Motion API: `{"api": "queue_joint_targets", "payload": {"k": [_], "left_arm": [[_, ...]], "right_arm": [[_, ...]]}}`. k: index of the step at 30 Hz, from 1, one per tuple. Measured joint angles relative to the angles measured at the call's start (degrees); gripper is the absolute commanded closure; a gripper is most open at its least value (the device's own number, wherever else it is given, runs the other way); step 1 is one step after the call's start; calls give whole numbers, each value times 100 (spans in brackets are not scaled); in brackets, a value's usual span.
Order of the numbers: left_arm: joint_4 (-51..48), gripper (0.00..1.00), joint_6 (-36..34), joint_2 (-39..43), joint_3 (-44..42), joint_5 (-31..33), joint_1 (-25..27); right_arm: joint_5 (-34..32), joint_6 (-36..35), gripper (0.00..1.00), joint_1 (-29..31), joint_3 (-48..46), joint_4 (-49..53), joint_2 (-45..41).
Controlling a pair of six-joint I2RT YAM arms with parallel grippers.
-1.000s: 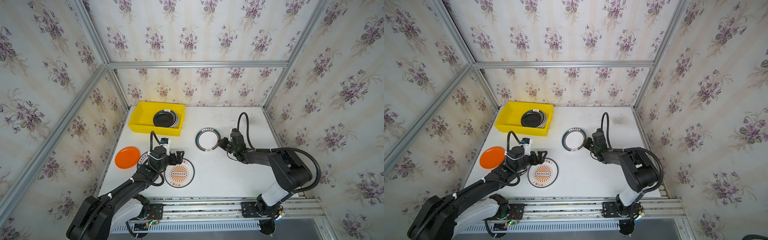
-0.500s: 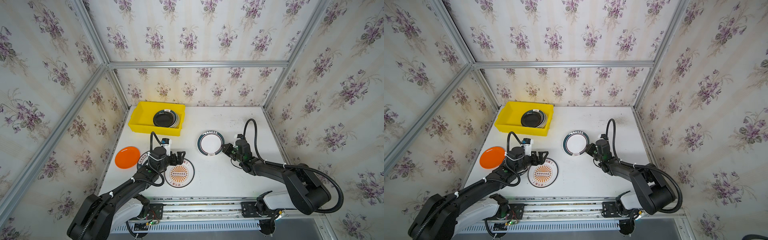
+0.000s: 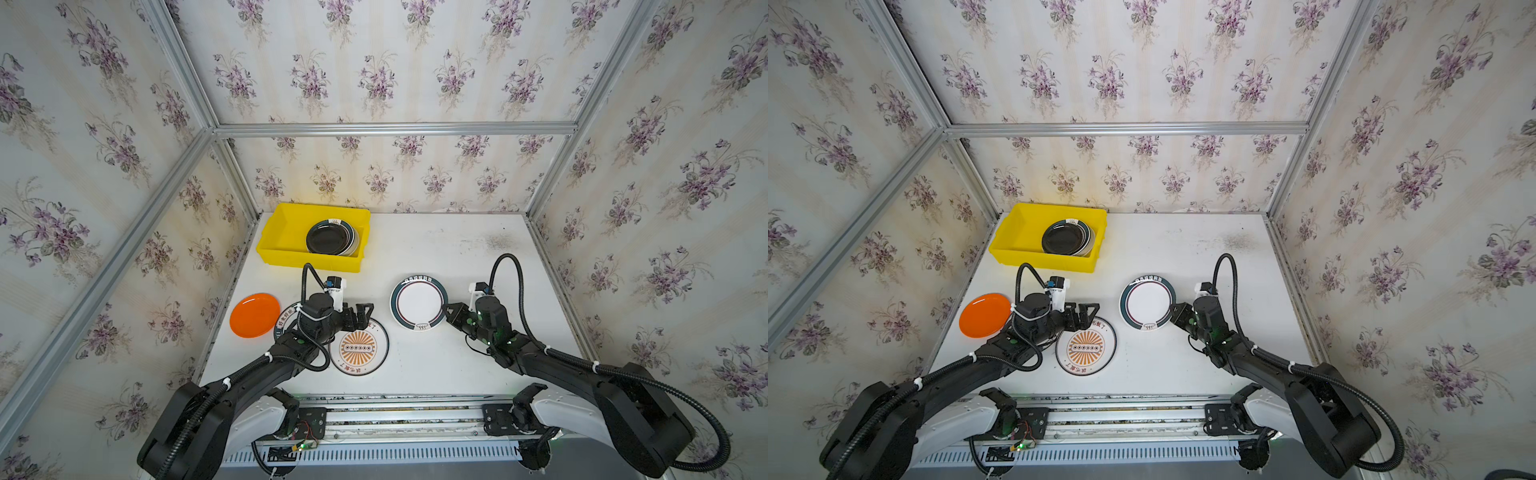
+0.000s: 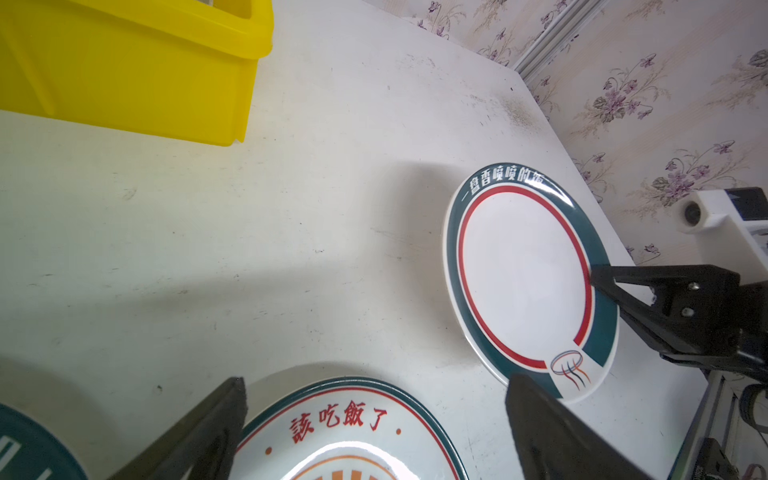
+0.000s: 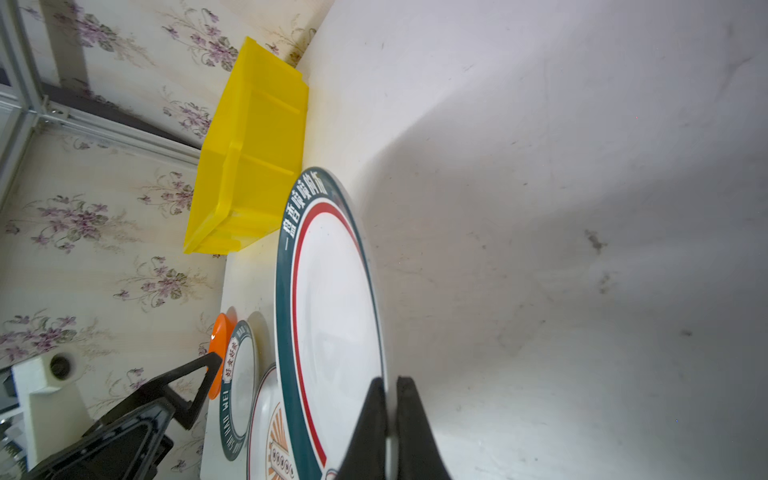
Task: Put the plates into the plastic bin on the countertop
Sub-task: 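Tilt the plate upright with the right gripper toward the left gripper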
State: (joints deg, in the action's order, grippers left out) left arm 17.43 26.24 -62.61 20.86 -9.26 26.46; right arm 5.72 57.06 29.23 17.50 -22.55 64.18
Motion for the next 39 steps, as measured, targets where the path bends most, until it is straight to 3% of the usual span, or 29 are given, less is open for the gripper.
{"api": "queue_joint_targets", "payload": {"k": [12,27,30,39], "left_arm": [[273,1,105,-120,-22,-328,7],[719,17,286,-734,68,-1104,68],[824,21,328,-938,116,-1217,85],[922,53,389,-1021,127,-1410,96]], "right_arm": [[-151,125,100,575,11,275,-162],[-122,210,100,796,269,-15,144],[-101,258,100,809,269,-61,168],[-35,319,100,892,269,-232,197]]}}
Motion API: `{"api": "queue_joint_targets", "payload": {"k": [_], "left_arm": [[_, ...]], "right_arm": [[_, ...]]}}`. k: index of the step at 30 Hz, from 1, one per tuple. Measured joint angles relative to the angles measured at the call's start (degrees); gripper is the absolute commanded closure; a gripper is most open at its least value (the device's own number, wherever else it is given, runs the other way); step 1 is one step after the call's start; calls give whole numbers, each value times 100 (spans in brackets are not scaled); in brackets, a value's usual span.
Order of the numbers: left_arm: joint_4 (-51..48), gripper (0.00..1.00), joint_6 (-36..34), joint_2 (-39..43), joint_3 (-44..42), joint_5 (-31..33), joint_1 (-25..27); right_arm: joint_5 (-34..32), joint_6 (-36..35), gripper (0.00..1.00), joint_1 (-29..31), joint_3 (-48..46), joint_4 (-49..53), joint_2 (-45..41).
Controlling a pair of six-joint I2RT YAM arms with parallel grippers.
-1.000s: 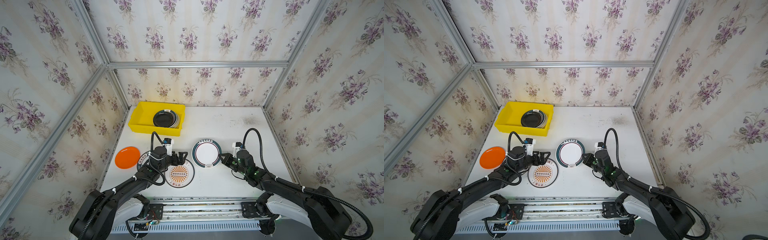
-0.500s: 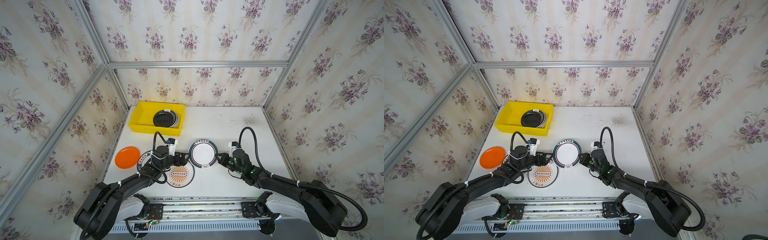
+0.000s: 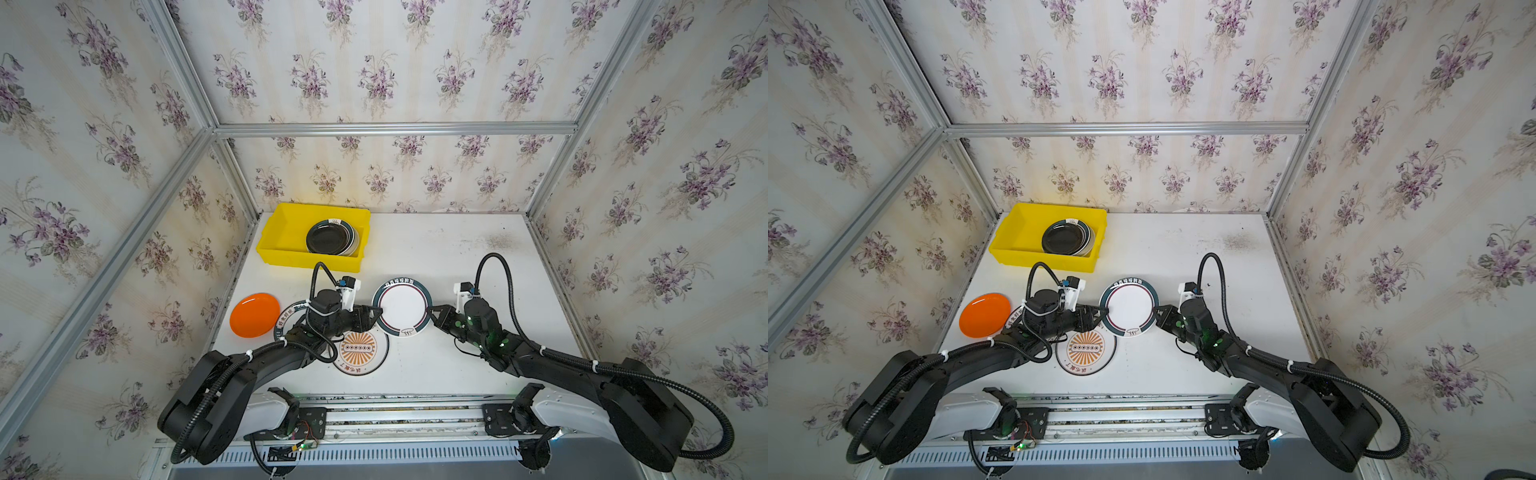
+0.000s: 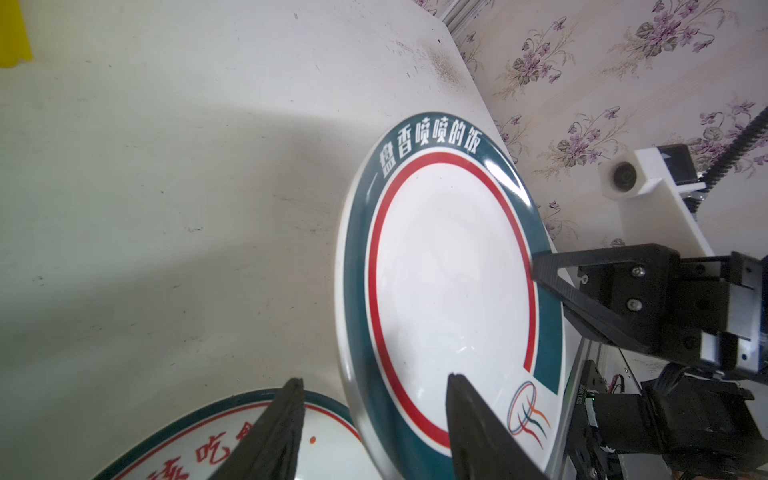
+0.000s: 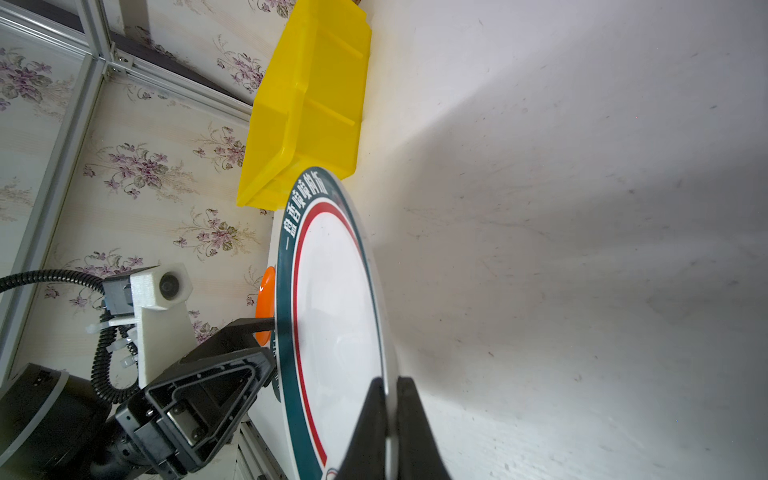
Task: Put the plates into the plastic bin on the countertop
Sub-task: 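Tilt the plate upright with the right gripper toward the left gripper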
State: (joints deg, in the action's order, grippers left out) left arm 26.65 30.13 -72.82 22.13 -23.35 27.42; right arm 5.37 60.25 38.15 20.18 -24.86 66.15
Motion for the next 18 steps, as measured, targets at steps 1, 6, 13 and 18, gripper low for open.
{"api": "queue_joint_targets", "payload": {"k": [1,6,13,18], "left_arm": [[28,55,0,0,0,-28,0],[144,65,37,-72,0,-107,-7],[181,74,61,-118,-2,-138,-11],[295,84,275,-149,-2,-140,-20]], "right_arm": [[9,0,100,11,0,-11,13],[15,42,100,59,39,-24,116],[17,42,100,111,114,-114,179],[-48,-72,100,138,162,-9,181]]}}
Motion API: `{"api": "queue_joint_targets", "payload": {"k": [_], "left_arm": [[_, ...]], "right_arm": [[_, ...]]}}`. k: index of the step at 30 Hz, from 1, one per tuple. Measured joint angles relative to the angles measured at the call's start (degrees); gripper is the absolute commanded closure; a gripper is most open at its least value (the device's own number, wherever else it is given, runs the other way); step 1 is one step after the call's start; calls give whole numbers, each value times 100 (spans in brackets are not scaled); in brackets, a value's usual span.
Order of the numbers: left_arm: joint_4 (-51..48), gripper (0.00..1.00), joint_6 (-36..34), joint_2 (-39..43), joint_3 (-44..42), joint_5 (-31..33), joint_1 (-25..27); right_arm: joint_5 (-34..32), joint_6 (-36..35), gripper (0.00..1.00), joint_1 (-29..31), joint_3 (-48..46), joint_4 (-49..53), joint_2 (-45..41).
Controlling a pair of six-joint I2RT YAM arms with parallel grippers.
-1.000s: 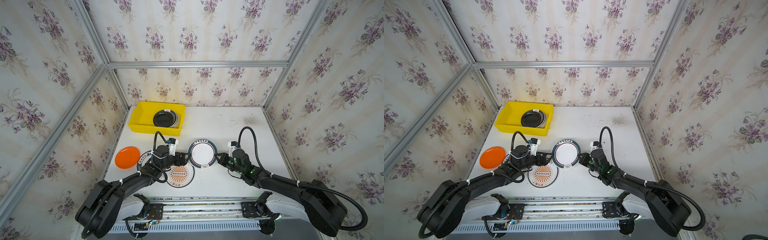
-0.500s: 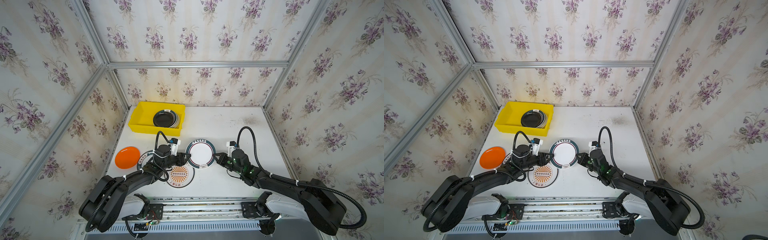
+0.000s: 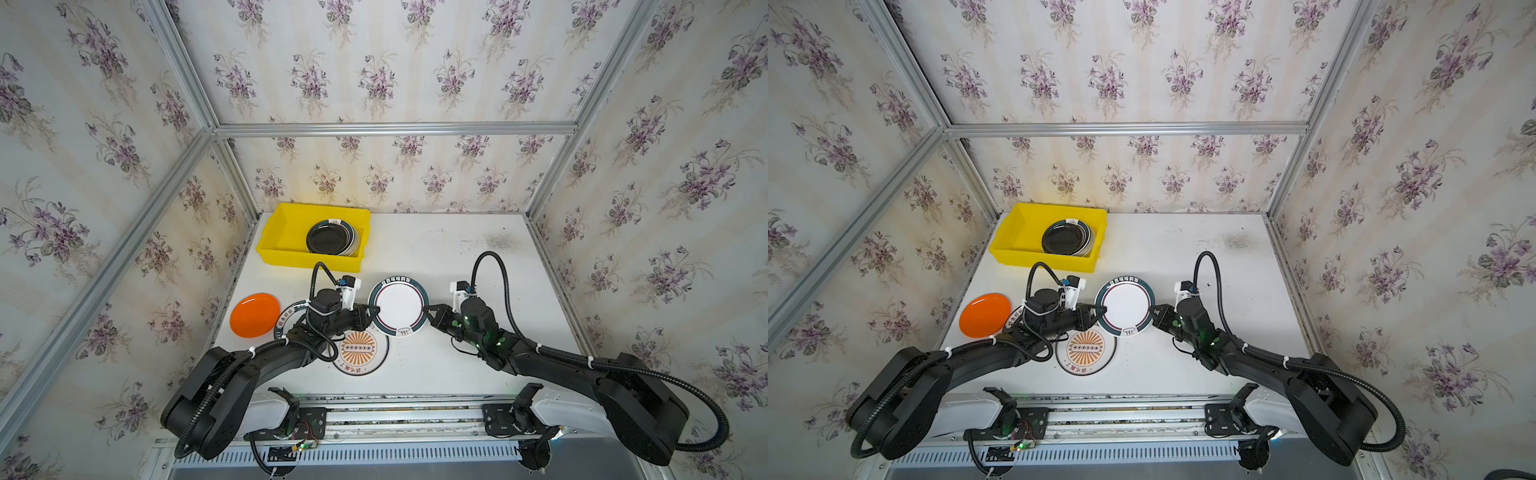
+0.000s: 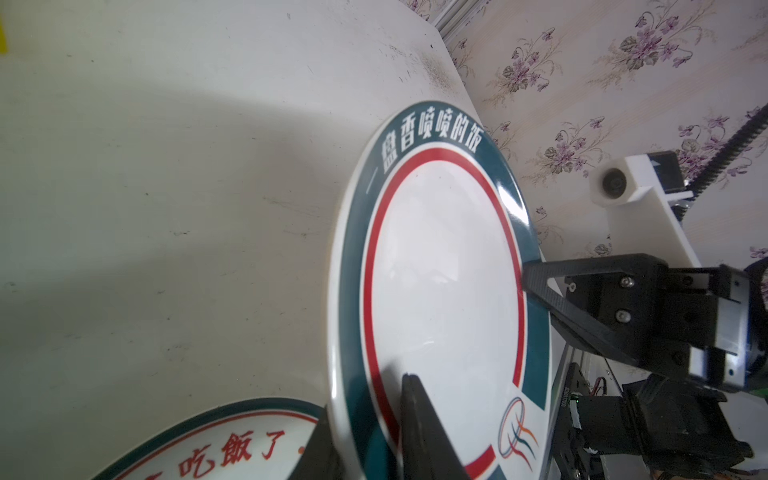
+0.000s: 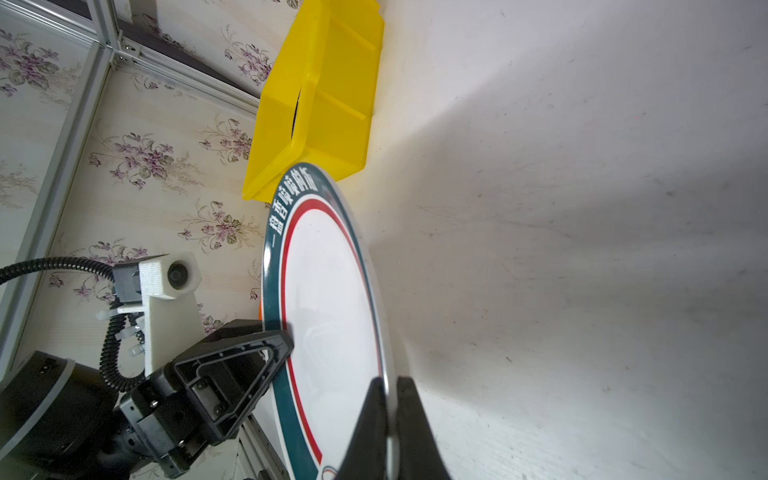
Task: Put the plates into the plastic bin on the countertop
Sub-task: 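Grasp the upright plate's rim with the left gripper, then open the right gripper to release the plate to the left gripper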
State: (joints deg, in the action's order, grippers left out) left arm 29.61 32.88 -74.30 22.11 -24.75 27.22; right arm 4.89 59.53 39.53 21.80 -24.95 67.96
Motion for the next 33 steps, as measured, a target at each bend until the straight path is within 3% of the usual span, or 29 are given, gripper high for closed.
{"api": "queue_joint_targets", "payload": {"k": [4,11,14,20,24,33], "left_arm": [[256,96,374,-46,26,-61,-20],[428,100,291,-92,66,-236,17],[428,97,170,-81,63,-269,17],[369,94,24,-24,17,-291,20],[234,94,-24,-4,11,-286,20],[105,90,-44,79,-55,-164,17]], "right_arm": [[-63,-166,100,46,31,254,13],[-28,-136,58,76,61,472,28],[-20,-133,44,85,107,474,-17],[-44,-151,28,92,142,525,-160],[-114,-151,19,92,142,544,-271],[-271,-269,15,96,133,798,-848]]}}
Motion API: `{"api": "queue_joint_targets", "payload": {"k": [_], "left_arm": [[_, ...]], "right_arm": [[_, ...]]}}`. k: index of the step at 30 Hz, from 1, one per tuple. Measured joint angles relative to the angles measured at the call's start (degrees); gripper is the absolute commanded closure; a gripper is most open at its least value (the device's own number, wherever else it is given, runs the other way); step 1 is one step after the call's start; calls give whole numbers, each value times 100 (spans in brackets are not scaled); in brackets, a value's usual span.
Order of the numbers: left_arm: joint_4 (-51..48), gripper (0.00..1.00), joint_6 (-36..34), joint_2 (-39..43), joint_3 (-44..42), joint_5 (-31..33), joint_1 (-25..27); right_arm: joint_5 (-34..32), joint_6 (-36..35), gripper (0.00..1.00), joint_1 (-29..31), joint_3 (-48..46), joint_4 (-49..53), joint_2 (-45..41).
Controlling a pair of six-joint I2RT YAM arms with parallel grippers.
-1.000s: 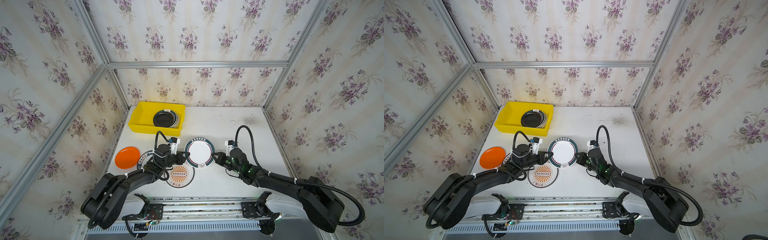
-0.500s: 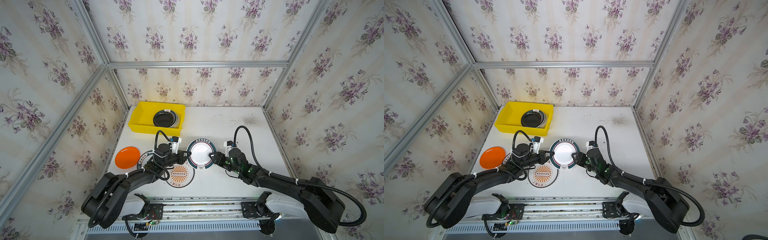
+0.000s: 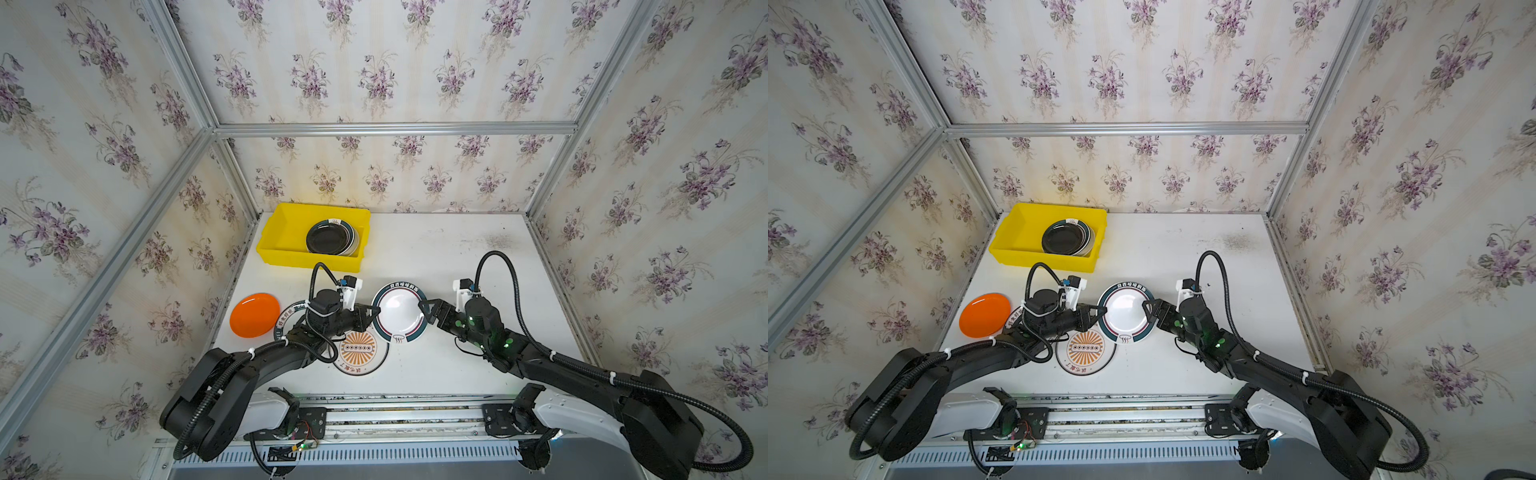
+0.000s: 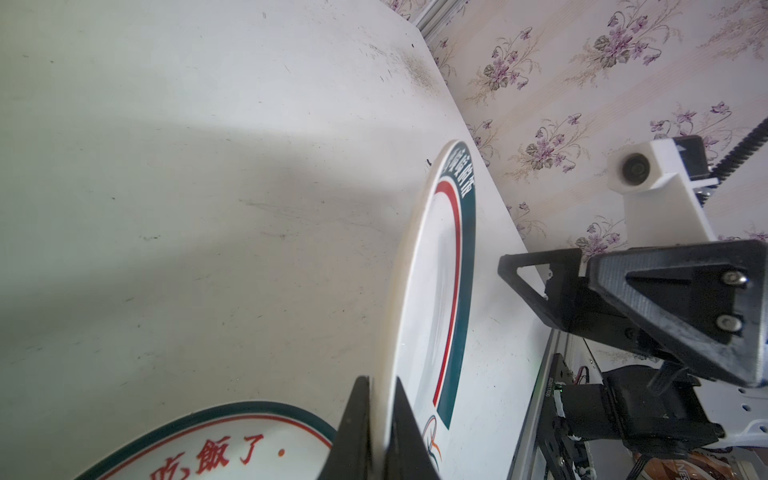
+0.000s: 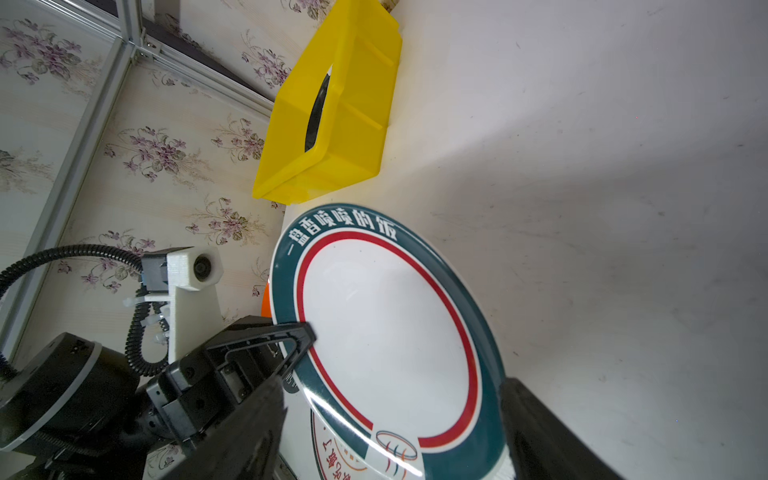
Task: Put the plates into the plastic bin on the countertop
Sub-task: 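Open the right gripper to release the plate to the left gripper, then carry the plate with the left gripper into the yellow bin while the right gripper withdraws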
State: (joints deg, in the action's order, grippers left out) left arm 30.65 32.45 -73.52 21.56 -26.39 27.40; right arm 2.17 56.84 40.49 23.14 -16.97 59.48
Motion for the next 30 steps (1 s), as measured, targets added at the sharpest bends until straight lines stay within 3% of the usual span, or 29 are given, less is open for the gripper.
{"api": "queue_joint_targets", "payload": {"k": [16,24,30], "left_arm": [[-376,91,-22,70,227,535,-55],[-654,94,42,70,717,876,-214],[-883,95,114,68,1298,1108,-518]], "right_arm": [[-396,-286,17,0,-470,802,-1268],[-566,-319,17,0,-581,857,-1403],[-584,-636,17,-7,-155,1073,-1246]]}}
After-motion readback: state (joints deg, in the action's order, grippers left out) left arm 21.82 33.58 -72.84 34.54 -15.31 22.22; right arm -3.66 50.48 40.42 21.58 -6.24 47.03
